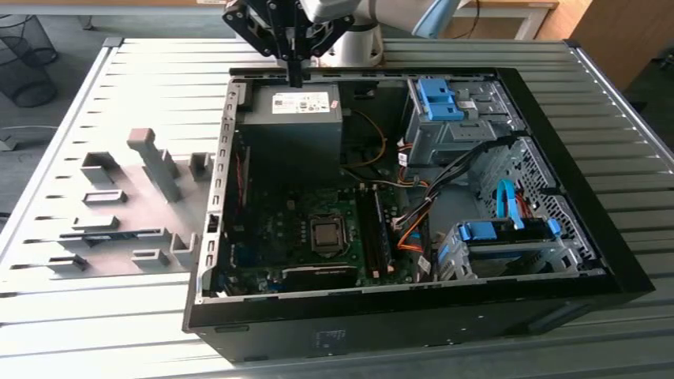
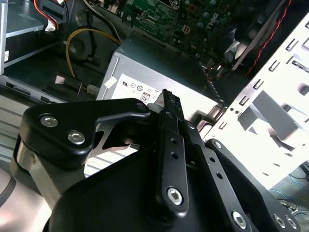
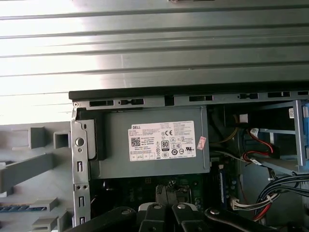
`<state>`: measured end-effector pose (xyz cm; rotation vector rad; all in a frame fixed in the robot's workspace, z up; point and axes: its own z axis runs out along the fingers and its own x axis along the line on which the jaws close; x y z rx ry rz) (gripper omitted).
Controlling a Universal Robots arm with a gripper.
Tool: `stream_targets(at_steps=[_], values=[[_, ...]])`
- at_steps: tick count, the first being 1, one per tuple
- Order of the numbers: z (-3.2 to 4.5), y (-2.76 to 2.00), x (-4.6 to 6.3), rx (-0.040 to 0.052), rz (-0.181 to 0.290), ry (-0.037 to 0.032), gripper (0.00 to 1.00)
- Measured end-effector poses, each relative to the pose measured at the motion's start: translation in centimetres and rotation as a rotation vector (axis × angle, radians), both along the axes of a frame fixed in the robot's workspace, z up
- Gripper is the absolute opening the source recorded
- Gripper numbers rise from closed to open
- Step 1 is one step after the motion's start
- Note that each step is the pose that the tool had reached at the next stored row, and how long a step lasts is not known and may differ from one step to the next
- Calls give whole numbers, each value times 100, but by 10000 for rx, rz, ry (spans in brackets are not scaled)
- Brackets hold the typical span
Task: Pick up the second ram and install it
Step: 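Reach for the second ram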
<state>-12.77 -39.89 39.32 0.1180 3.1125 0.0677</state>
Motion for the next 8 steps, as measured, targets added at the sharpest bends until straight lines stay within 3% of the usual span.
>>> stream_targets(at_steps=[8], values=[[-1,0,-15,0,0,0,10]])
